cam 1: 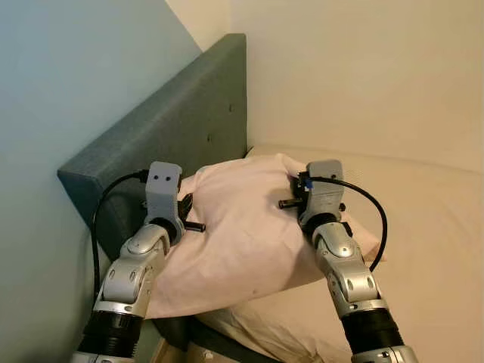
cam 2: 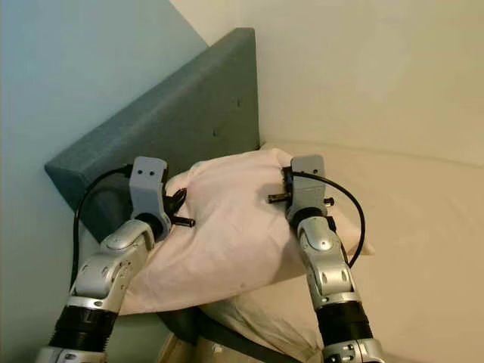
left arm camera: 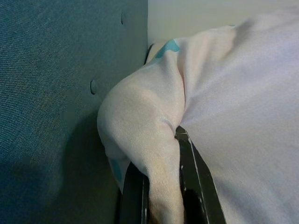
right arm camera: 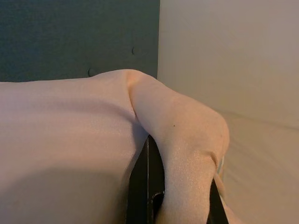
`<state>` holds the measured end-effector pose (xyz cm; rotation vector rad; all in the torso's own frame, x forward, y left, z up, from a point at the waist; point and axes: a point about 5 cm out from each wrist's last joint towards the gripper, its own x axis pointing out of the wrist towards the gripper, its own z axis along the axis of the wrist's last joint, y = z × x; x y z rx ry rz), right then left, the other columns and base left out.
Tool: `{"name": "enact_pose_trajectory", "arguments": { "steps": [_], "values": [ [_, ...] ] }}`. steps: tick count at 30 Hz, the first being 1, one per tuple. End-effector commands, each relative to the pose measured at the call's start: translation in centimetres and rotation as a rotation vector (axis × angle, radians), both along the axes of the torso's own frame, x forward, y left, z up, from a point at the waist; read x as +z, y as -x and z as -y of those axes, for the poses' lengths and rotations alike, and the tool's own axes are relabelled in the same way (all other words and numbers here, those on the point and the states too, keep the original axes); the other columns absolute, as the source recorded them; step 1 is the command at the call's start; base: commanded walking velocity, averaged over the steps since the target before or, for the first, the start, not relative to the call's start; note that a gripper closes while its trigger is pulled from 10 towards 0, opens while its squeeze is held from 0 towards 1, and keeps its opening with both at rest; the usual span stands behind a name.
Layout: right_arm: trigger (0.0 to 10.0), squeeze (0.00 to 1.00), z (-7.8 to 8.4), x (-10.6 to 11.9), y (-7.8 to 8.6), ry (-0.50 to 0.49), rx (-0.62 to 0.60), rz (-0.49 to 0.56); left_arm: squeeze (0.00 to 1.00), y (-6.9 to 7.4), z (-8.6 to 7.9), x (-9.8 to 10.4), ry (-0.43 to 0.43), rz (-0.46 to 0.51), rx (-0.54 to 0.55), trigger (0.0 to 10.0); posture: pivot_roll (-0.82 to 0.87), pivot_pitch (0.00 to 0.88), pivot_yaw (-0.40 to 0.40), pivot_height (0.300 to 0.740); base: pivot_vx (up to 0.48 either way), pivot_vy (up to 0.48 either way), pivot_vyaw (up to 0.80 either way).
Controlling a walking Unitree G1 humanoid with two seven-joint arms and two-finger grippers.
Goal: Clean up the room
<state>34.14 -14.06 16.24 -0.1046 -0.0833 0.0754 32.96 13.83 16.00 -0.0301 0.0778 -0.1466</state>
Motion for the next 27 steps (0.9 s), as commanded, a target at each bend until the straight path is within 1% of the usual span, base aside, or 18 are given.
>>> {"name": "enact_pose_trajectory", "arguments": {
  "steps": [1,11,17,18,22,27],
  "values": [
    [10.0,0.0,-0.2,0.7,-0.1,-0.005,0.0,0.039,0.0,-0.1,-1.6,0.6,-0.028,0.039,0.068,10.0,-0.1,0.045,0.062,0.705,0.0,0.0,0.0],
    [10.0,0.0,-0.2,0.4,0.1,-0.014,0.002,0.036,0.0,0.0,-1.1,0.2,-0.028,0.027,0.049,10.0,-0.1,0.055,0.069,0.665,0.0,0.0,0.0],
    [10.0,0.0,-0.2,0.4,0.2,-0.016,0.002,0.035,0.0,0.0,-0.9,0.1,-0.027,0.021,0.043,10.0,-0.1,0.06,0.071,0.65,0.0,0.0,0.0],
    [10.0,0.0,-0.2,0.4,0.2,-0.015,0.0,0.034,0.0,0.1,-0.8,0.1,-0.026,0.02,0.04,10.0,-0.1,0.064,0.073,0.64,0.0,0.0,0.0],
    [10.0,0.0,-0.2,0.4,0.2,-0.013,-0.002,0.038,0.0,0.2,-0.8,0.1,-0.024,0.02,0.035,10.0,-0.1,0.065,0.074,0.625,0.0,0.0,0.0],
    [10.0,0.0,-0.1,0.4,0.3,-0.01,-0.006,0.041,0.0,0.2,-0.5,0.1,-0.022,0.022,0.02,10.0,-0.1,0.067,0.076,0.625,0.0,0.0,0.0]
  ]
}}
